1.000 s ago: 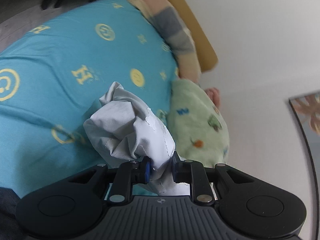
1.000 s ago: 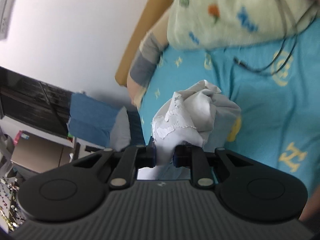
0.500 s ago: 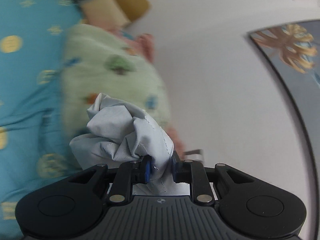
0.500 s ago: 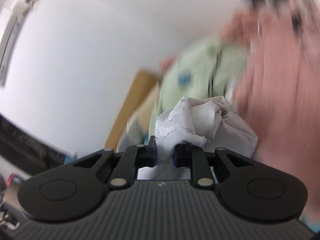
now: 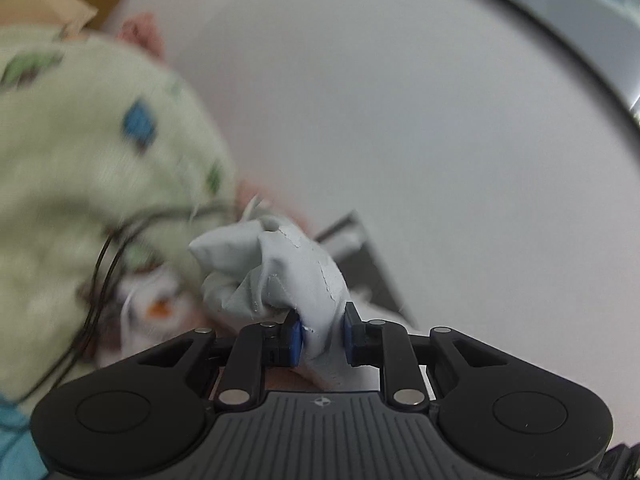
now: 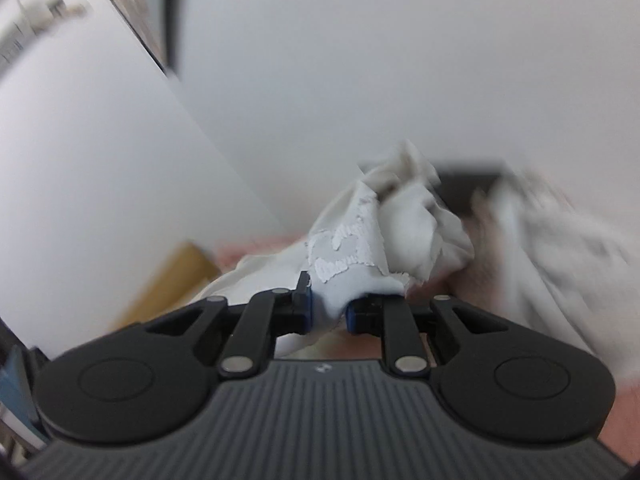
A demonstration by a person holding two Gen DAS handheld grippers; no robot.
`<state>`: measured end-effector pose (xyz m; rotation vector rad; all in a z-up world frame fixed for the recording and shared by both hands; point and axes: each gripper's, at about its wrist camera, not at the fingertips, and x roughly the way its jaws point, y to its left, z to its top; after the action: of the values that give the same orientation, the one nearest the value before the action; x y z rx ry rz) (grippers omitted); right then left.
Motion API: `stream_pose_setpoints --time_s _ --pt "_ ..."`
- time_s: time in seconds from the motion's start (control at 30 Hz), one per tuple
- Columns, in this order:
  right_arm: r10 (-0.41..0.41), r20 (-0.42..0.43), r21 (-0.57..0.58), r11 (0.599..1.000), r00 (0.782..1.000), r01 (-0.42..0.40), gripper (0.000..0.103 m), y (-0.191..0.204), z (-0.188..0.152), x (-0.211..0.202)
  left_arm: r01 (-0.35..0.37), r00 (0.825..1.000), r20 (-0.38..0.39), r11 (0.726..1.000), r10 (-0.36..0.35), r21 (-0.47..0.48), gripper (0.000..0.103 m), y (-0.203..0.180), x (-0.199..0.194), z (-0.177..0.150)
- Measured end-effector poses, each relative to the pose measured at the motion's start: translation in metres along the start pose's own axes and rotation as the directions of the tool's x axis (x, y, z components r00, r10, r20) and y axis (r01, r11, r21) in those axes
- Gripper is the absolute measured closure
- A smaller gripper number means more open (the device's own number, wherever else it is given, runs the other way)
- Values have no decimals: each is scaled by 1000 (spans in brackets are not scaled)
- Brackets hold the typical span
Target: Fold clothes
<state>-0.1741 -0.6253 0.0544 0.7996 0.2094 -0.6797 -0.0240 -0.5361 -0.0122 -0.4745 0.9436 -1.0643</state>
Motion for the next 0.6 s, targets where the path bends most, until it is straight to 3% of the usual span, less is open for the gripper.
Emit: stream_pose_setpoints --time_s 0.1,0.23,0.3,0.43,0.47,0.53,0.57,0.6 --pt "-6 -53 49 999 999 9 84 -29 -34 -4 -8 1000 -17 999 9 53 82 21 -5 -28" --pt "-52 -63 -39 998 997 49 83 -20 -51 -15 -30 999 -11 992 31 119 77 14 -22 -36" --pt "-86 -81 -65 995 993 81 82 -14 -50 -17 -57 998 2 983 58 175 68 -1 -36 -35" --pt "-137 -89 -119 985 987 126 78 0 -41 -41 -113 994 33 952 108 284 30 -30 -63 -34" --pt "-149 -84 -138 981 985 136 72 5 -40 -50 -127 992 42 942 120 311 20 -38 -69 -33" --pt "-146 -64 -164 977 987 134 47 14 -36 -70 -145 989 66 919 129 366 14 -57 -90 -35" --pt "-137 -51 -175 977 989 126 26 19 -35 -80 -151 988 83 910 129 386 10 -67 -102 -38" --pt "-126 -37 -185 976 991 117 17 24 -33 -90 -158 987 100 900 128 405 7 -76 -114 -40"
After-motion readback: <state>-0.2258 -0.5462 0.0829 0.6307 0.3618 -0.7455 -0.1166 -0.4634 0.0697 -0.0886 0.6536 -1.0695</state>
